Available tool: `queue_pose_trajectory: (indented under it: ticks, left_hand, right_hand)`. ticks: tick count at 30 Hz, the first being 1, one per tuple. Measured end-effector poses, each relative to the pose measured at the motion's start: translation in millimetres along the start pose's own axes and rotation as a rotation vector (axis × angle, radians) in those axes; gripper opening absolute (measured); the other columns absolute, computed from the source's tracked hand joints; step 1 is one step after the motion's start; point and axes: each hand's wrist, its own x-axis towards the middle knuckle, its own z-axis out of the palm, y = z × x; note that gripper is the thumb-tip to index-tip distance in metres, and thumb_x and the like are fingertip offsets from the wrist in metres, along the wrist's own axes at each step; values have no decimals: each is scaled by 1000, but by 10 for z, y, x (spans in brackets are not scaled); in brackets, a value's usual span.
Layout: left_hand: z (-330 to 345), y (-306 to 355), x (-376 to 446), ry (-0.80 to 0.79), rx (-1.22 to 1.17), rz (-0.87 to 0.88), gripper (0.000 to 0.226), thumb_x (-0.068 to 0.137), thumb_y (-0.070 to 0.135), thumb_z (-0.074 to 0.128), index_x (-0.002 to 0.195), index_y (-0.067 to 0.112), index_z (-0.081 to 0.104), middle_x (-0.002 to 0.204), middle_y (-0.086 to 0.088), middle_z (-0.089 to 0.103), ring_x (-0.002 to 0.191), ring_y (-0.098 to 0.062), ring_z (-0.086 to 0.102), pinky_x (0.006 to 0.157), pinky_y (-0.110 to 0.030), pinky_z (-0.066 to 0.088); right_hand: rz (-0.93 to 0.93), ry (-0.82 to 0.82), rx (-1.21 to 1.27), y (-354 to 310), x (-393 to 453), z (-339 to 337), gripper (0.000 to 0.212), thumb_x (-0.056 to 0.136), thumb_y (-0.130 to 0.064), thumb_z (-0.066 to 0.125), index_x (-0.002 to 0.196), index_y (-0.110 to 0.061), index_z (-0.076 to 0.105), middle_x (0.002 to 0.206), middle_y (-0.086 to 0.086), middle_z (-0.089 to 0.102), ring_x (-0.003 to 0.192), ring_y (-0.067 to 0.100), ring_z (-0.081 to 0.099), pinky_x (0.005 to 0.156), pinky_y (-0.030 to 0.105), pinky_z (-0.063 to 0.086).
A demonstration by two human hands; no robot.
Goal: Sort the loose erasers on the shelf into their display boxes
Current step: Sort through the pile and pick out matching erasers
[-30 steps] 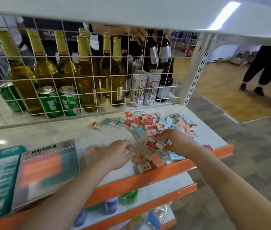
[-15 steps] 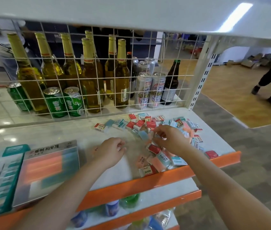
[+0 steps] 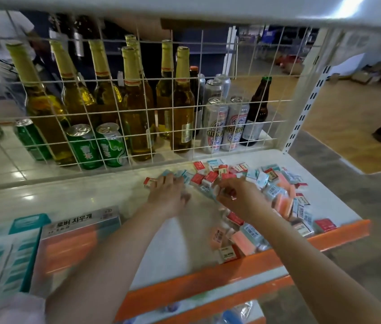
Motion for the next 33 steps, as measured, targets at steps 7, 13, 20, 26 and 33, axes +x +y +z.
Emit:
queue_pose_trajectory:
  ticks: [7,13,20,26,33]
  left_hand:
    - [-24,-48,-17,29,7,65,45,93,42,43,134,23,43,142,-9,29,131,-30,28,108,-42,27]
    - [-41,-163,-234,22,-43,156,38,94,37,41,130,25,46,141,-6,32,127,-29,33,101,-40,32]
    - [-70,-184,-361,25,-134,264,28,92,33,47,105,14,64,123,-2,47,115,-22,42,94,-33,38]
    - [-34,-242,-241,-125,-337,247,48,94,19,48,141,21,38,148,3,32,134,-19,32,110,-30,27]
    - [-49,-236,-149,-200,-267,262,47,92,20,50,138,20,42,140,-4,37,123,-22,42,104,-32,36]
  right_hand:
    - [21,24,10,-44,-33,15,18,88,-16,57,103,-20,65,102,-2,66,78,7,49,64,18,38]
    - [57,46,3,-134,-64,61,17,87,-19,60,104,-20,66,106,1,66,81,9,50,70,21,42]
    - [102,1,27,-206,-139,69,19,88,-16,58,107,-14,62,95,10,65,61,13,51,59,29,49]
    - [91,-28,22,-149,-157,110,41,87,-14,57,128,-16,53,115,9,60,83,15,52,61,18,37]
    - [148,55,84,-109,-168,56,32,82,-15,64,112,-13,56,91,0,58,78,16,53,62,22,43]
